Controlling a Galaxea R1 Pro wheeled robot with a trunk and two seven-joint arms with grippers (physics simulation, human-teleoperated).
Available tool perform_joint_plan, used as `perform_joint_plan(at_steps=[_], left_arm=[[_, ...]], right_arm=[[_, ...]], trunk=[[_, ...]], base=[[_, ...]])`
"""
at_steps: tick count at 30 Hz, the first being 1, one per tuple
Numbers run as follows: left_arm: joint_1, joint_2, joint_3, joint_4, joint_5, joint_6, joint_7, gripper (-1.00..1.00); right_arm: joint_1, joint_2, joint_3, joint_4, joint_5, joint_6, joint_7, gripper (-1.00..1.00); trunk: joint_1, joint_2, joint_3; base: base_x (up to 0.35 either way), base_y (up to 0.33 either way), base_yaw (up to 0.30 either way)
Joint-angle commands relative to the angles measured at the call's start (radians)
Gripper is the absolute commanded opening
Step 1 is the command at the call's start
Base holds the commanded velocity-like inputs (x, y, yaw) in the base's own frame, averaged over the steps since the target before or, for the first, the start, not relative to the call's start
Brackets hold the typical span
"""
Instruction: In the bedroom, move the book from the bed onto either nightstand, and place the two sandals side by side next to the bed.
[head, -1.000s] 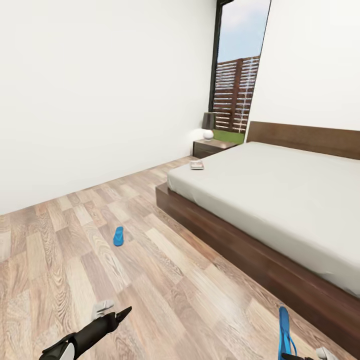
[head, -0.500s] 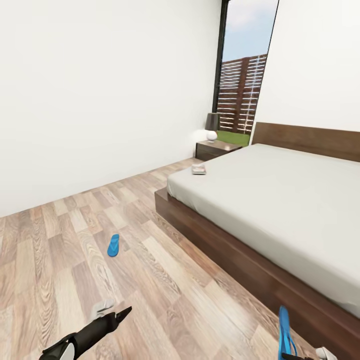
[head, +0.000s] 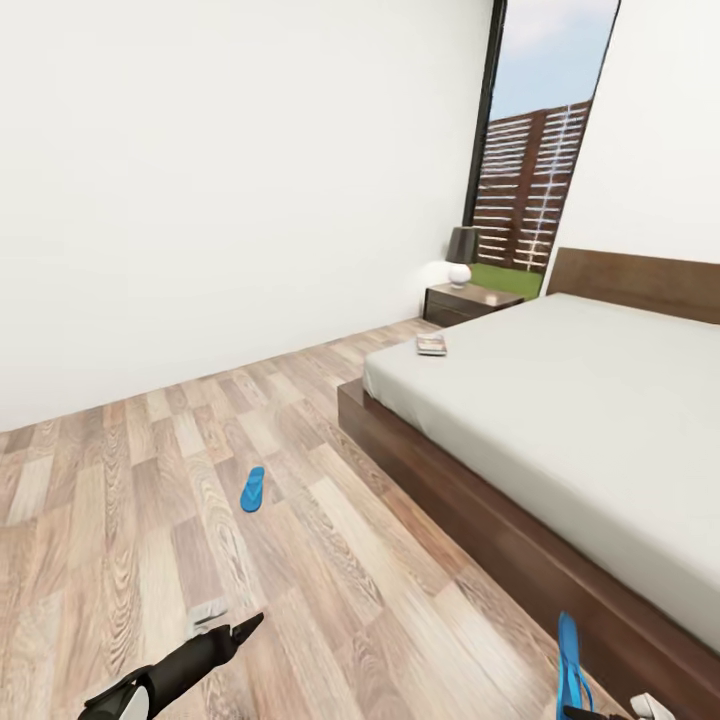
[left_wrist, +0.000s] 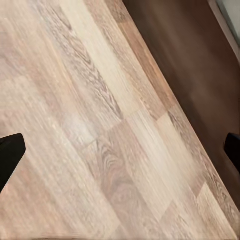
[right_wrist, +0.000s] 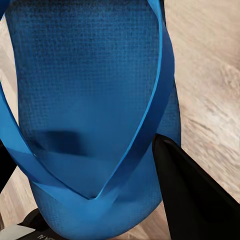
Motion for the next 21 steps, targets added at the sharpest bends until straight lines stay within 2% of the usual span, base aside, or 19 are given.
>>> perform_joint_plan(at_steps=[1, 7, 11, 13, 15, 17, 21], left_arm=[[-0.001, 0.000, 0.002, 0.000, 0.009, 0.010, -0.004, 1.00], [-0.001, 0.000, 0.000, 0.000, 0.009, 0.010, -0.003, 1.00], [-0.001, -0.012, 0.000, 0.009, 0.009, 0.009, -0.003, 1.00], [-0.001, -0.016, 0.000, 0.017, 0.009, 0.008, -0.003, 1.00], [-0.001, -0.019, 0.000, 0.026, 0.009, 0.008, -0.003, 1.00], [-0.001, -0.022, -0.001, 0.030, 0.009, 0.007, -0.003, 1.00], [-0.001, -0.040, -0.002, 0.034, 0.001, 0.007, 0.006, 1.00]], right_arm=[[0.000, 0.000, -0.004, -0.001, -0.004, 0.012, 0.001, -1.00], [0.000, 0.000, -0.004, -0.001, -0.004, 0.012, 0.001, -1.00], [0.000, 0.002, -0.002, -0.001, -0.002, 0.003, -0.004, -1.00], [0.000, 0.013, -0.001, 0.000, -0.001, -0.019, -0.015, -1.00], [0.000, 0.049, 0.000, 0.001, 0.000, -0.065, -0.065, -1.00], [0.000, 0.102, 0.001, 0.000, 0.000, -0.099, -0.184, -1.00], [0.000, 0.148, 0.005, 0.000, 0.004, -0.120, -0.342, -1.00]], trunk=[[0.000, 0.000, -0.001], [0.000, 0.000, -0.001], [0.000, 0.000, -0.001], [0.000, 0.000, -0.001], [0.000, 0.000, -0.001], [0.000, 0.000, -0.001], [0.000, 0.000, -0.001]], base=[[0.002, 0.000, 0.292], [0.001, 0.000, 0.279], [0.000, 0.000, 0.098], [0.000, 0.000, 0.026], [0.000, 0.000, 0.012], [0.000, 0.000, 0.005], [0.000, 0.000, 0.002]])
